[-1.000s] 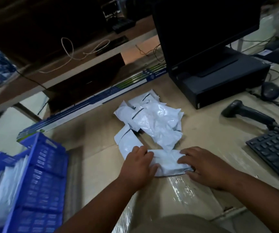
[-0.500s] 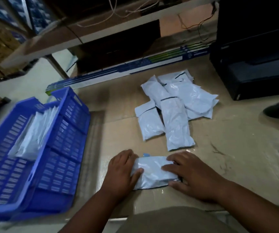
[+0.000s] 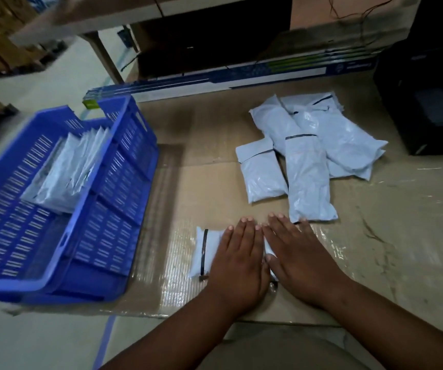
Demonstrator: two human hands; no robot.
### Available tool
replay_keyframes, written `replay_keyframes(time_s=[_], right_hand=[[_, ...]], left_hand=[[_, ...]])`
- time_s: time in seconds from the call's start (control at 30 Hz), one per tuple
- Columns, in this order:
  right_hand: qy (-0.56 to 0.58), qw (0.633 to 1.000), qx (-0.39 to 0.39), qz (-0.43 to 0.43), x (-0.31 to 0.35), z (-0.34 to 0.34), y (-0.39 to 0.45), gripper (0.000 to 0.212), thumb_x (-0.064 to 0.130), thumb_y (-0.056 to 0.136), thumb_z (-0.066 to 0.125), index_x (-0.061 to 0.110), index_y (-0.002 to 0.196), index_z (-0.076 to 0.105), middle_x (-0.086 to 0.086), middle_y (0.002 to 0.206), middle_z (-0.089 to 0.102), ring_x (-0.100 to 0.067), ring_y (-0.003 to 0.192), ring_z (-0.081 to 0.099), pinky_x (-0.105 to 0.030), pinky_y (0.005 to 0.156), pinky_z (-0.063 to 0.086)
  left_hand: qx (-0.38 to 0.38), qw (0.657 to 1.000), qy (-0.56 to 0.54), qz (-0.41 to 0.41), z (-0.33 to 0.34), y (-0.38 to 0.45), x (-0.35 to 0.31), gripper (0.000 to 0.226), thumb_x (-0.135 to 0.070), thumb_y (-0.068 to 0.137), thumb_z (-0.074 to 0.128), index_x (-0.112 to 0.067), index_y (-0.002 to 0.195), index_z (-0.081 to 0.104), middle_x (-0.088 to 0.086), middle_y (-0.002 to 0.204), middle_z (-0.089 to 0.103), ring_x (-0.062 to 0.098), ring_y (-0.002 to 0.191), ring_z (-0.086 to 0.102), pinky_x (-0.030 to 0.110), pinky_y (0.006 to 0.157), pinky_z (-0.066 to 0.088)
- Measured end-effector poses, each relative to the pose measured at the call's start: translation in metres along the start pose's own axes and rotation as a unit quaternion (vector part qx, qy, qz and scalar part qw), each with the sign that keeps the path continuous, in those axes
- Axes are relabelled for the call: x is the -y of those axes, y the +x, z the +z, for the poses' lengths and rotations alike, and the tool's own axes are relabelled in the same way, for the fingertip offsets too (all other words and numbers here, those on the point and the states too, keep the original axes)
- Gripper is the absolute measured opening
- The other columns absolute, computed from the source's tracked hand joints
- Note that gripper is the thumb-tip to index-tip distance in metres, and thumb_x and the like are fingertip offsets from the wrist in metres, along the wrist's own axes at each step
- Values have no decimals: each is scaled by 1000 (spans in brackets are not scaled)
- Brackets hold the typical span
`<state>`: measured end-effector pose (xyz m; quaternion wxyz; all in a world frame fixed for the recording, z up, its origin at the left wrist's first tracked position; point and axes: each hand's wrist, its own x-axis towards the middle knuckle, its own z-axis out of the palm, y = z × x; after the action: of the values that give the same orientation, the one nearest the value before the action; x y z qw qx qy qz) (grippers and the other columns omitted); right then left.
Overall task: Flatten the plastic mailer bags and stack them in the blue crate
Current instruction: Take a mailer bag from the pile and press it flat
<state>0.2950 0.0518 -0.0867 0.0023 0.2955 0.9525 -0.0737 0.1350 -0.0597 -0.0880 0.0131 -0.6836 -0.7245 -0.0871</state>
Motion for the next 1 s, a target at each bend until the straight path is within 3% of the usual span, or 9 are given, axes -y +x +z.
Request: replay_keyframes(time_s=[0.27, 0.6, 0.73, 0.8, 0.87, 0.93, 1.0], right_hand=[[-4, 1000, -12, 0, 4, 7, -2, 69, 48, 107, 27, 13, 166, 25, -11, 175, 17, -29, 162, 13, -57, 128, 16], [25, 1000, -3, -1, 2, 3, 2, 68, 50, 106, 30, 16, 164, 31, -9, 174, 20, -28, 161, 14, -58, 127, 17], [64, 998, -9, -25, -6, 0, -3, 69, 57, 108, 25, 19, 165, 30, -5, 175, 18, -23, 162, 13, -51, 130, 11], [119, 993, -17, -20, -11, -10, -5, 70, 60, 106, 27, 22, 164, 31, -1, 172, 28, -21, 158, 23, -43, 130, 11], [140, 990, -19, -16, -17, -21, -7, 75, 65, 101, 40, 25, 164, 29, 3, 159, 42, -21, 145, 39, -38, 124, 27], [101, 995, 13, -15, -23, -34, -1, 90, 75, 90, 47, 27, 164, 27, 5, 146, 45, -21, 133, 43, -38, 114, 38], [76, 995, 63, -3, -26, -45, 11, 86, 82, 79, 52, 34, 150, 44, 7, 130, 46, -19, 122, 44, -39, 104, 42]], left_hand=[[30, 999, 31, 9, 0, 1, -3, 73, -39, 99, 43, -1, 161, 32, 20, 169, 27, 34, 160, 19, 53, 128, 17], [37, 999, -1, 16, 3, 1, 2, 70, -38, 103, 43, -4, 162, 32, 17, 171, 23, 31, 161, 17, 53, 126, 22], [22, 1000, 0, 17, -7, -4, 17, 70, -57, 106, 39, -11, 159, 42, 12, 169, 33, 27, 158, 28, 60, 123, 25], [38, 999, 20, -26, -25, -5, 33, 75, -70, 102, 35, -19, 155, 47, 5, 163, 43, 26, 151, 39, 65, 122, 22], [93, 994, 34, -50, -41, -3, 54, 76, -72, 93, 41, -27, 155, 43, -3, 153, 47, 25, 141, 45, 63, 119, 25], [134, 989, 51, -47, -56, 8, 70, 72, -69, 82, 50, -37, 147, 48, -8, 130, 52, 25, 124, 51, 53, 107, 36], [187, 979, 61, -55, -72, 23, 75, 60, -69, 78, 55, -43, 131, 56, -11, 115, 53, 21, 115, 51, 44, 97, 37]])
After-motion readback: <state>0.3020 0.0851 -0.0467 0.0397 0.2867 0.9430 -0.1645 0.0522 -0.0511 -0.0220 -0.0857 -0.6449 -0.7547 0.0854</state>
